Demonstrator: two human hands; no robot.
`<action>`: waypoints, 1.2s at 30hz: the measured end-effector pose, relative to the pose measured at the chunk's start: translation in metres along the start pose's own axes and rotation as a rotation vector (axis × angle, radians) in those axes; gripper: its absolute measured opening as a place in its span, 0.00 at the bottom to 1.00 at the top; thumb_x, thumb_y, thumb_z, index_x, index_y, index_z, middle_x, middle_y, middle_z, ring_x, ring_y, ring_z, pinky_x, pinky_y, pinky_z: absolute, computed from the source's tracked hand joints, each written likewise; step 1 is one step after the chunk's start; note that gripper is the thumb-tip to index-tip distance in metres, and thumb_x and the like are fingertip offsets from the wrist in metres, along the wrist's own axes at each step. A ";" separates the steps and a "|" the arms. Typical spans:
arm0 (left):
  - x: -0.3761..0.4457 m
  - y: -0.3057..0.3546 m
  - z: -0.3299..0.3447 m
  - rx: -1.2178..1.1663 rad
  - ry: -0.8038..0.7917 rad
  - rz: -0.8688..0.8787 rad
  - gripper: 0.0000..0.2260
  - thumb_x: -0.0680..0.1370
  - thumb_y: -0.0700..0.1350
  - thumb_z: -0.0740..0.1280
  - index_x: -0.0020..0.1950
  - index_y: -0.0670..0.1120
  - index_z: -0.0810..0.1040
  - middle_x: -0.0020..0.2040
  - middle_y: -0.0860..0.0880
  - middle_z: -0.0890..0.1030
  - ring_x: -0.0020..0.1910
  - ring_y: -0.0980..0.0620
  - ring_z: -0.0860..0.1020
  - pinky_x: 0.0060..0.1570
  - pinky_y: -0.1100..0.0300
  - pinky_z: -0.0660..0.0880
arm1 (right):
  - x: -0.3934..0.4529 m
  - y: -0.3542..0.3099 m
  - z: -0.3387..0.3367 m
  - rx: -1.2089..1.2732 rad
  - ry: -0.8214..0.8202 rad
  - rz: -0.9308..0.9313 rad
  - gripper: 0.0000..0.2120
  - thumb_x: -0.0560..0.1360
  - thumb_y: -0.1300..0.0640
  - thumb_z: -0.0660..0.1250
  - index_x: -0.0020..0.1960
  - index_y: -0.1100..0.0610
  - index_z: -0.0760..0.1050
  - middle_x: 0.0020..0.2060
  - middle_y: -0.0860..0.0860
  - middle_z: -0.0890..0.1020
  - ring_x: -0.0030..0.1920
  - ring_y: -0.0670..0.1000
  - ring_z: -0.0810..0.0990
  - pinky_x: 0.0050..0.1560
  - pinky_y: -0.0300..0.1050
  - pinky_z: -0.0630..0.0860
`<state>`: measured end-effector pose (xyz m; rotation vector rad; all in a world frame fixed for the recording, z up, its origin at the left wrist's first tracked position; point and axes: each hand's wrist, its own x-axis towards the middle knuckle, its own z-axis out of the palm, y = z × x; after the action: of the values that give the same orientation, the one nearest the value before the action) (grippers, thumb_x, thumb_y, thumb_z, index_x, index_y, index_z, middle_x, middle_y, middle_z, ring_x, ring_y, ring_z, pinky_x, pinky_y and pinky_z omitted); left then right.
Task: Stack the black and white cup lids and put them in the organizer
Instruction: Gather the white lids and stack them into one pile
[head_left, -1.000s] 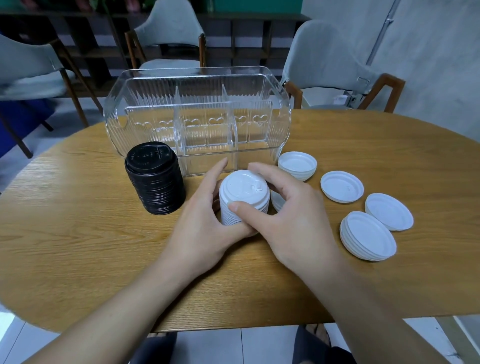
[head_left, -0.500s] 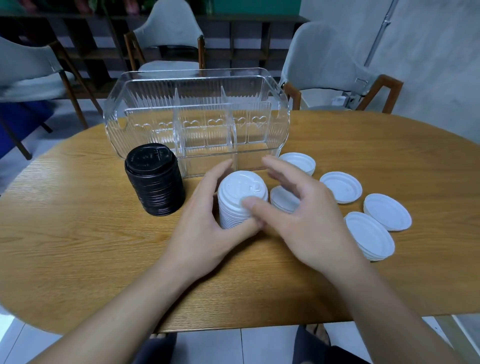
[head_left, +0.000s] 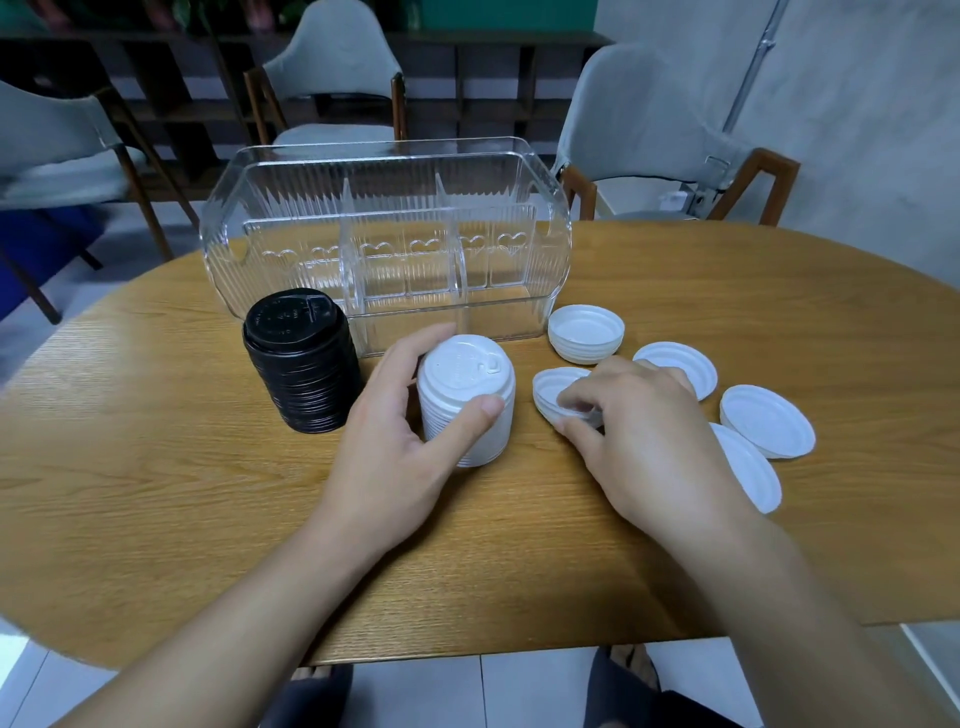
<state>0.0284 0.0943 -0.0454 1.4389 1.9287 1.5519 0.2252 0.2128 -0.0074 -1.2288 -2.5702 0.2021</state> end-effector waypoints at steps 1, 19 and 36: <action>0.000 0.000 0.000 -0.001 -0.004 -0.001 0.29 0.81 0.59 0.78 0.79 0.54 0.75 0.72 0.60 0.80 0.74 0.55 0.78 0.74 0.49 0.75 | 0.000 0.000 0.001 0.020 0.017 0.000 0.10 0.83 0.50 0.72 0.44 0.50 0.84 0.42 0.47 0.80 0.49 0.54 0.77 0.59 0.54 0.71; -0.001 0.003 -0.001 -0.002 -0.029 0.010 0.30 0.79 0.59 0.77 0.79 0.55 0.75 0.73 0.59 0.80 0.74 0.55 0.78 0.75 0.51 0.75 | -0.002 0.001 -0.010 0.715 0.258 0.089 0.06 0.79 0.54 0.80 0.45 0.48 0.84 0.42 0.46 0.85 0.44 0.47 0.83 0.48 0.36 0.75; 0.009 0.031 -0.005 0.087 0.054 0.263 0.39 0.76 0.54 0.83 0.83 0.49 0.72 0.78 0.57 0.77 0.80 0.52 0.73 0.78 0.60 0.66 | -0.003 -0.032 -0.013 1.625 0.063 0.180 0.14 0.85 0.61 0.69 0.70 0.55 0.82 0.55 0.59 0.89 0.55 0.55 0.84 0.65 0.55 0.80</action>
<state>0.0367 0.0959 -0.0135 1.7650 1.9216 1.6496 0.2075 0.1900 0.0122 -0.6542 -1.3002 1.7323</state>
